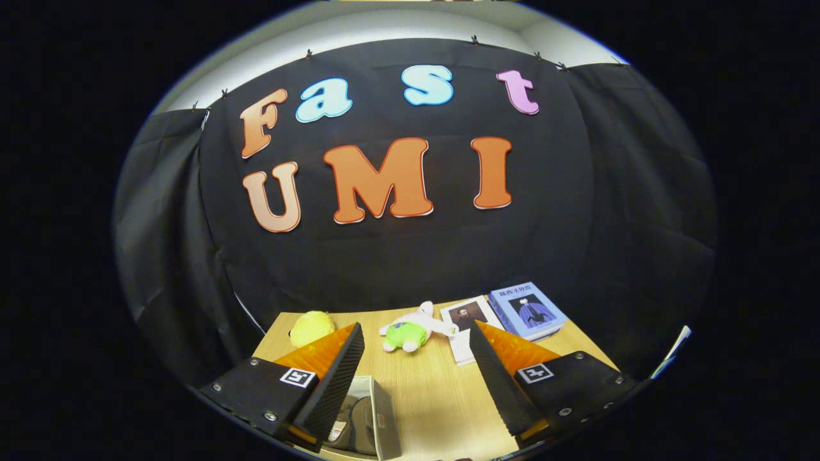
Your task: Open the storage box then place both shoes into the box .Put the left shoe in first, then the right shoe, with the right side of both shoes facing outward in a uniform manner.
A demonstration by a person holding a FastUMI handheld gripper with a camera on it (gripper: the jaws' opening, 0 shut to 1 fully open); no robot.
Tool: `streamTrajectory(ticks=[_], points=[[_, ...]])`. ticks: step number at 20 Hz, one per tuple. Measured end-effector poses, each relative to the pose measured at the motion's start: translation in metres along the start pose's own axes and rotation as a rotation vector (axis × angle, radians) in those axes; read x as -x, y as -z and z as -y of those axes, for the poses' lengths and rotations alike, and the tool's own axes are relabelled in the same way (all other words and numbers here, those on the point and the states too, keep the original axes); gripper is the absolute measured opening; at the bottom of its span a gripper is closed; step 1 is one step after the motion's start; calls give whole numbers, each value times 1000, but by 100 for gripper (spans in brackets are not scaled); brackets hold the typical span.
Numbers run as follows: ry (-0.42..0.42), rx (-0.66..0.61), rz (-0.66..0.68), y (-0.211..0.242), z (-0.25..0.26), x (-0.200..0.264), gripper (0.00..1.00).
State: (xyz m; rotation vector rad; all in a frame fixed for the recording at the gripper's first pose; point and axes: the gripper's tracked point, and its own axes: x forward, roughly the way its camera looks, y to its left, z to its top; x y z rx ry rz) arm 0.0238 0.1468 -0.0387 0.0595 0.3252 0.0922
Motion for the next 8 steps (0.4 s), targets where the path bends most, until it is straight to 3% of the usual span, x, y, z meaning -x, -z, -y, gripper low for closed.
streamTrajectory(ticks=[8], points=[[27,29,73,-24,44,21,98]])
